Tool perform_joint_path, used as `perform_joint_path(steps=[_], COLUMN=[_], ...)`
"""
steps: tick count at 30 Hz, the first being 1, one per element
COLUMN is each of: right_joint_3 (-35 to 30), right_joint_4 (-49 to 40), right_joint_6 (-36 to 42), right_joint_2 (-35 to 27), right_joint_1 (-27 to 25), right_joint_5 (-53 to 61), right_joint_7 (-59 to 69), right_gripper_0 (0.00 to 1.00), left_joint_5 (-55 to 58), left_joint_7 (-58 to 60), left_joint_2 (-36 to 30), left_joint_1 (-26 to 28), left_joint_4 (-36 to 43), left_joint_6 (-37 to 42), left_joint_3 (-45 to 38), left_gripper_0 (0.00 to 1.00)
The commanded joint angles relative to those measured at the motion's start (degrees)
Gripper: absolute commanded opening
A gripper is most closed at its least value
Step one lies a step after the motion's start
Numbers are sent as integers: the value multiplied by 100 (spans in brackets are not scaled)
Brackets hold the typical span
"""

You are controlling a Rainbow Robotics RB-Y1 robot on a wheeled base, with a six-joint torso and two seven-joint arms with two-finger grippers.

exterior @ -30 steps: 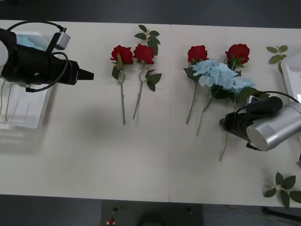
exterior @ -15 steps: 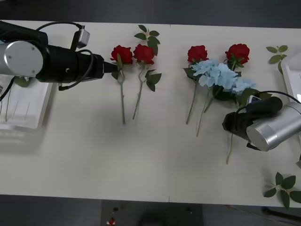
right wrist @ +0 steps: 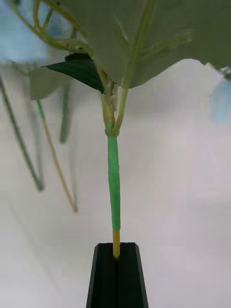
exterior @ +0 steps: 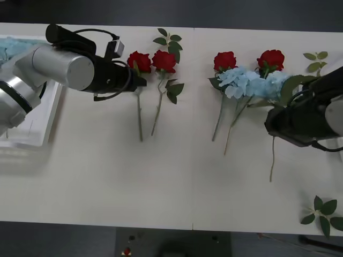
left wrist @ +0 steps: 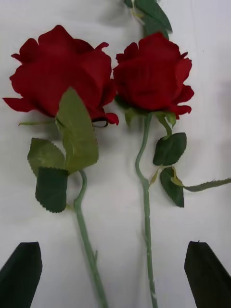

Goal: Put the red flowers into the right box and the blue flowers into the left box

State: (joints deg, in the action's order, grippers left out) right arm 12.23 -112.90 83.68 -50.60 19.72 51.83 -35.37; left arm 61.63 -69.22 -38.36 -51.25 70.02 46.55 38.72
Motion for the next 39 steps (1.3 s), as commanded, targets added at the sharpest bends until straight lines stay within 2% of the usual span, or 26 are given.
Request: perform_joint_path(steps=[1, 9, 15, 22, 27, 34, 39], right_joint_3=[-836, -2277, -2735, -2726, -2524, -1653, -968], right_joint_4=[-690, -1041, -690, 303, 1024, 1499, 1525], right_joint_6=[667, 2021, 2372, 2100, 1599, 544, 131], right_joint_2=[-336, -433, -485, -547, -547, -547, -512], right_joint_1=[93, 93, 23, 14, 14, 23, 40], right_joint_5=[653, 1637, 1383, 1163, 1040, 574, -349], right_joint_7=[-199, -330, -867, -1877, -2739, -3635, -3749], right_gripper_0=[0, 0, 0, 0, 0, 0, 0], left_joint_5=[-195, -379, -494, -634, -942, -1188, -1302], left_joint_7=[110, 31, 14, -13, -48, -13, -13], left_joint_2=[224, 540, 681, 804, 1059, 1235, 1279], left_joint_1=[-281, -597, -808, -887, -887, -966, -957], left_joint_4=[-287, -1025, -1596, -1842, -2238, -2546, -2554], left_joint_6=[-32, -40, -418, -497, -823, -972, -1077], left_joint_3=[-127, 92, 417, 426, 426, 426, 435], left_gripper_0=[86, 86, 86, 86, 86, 86, 86])
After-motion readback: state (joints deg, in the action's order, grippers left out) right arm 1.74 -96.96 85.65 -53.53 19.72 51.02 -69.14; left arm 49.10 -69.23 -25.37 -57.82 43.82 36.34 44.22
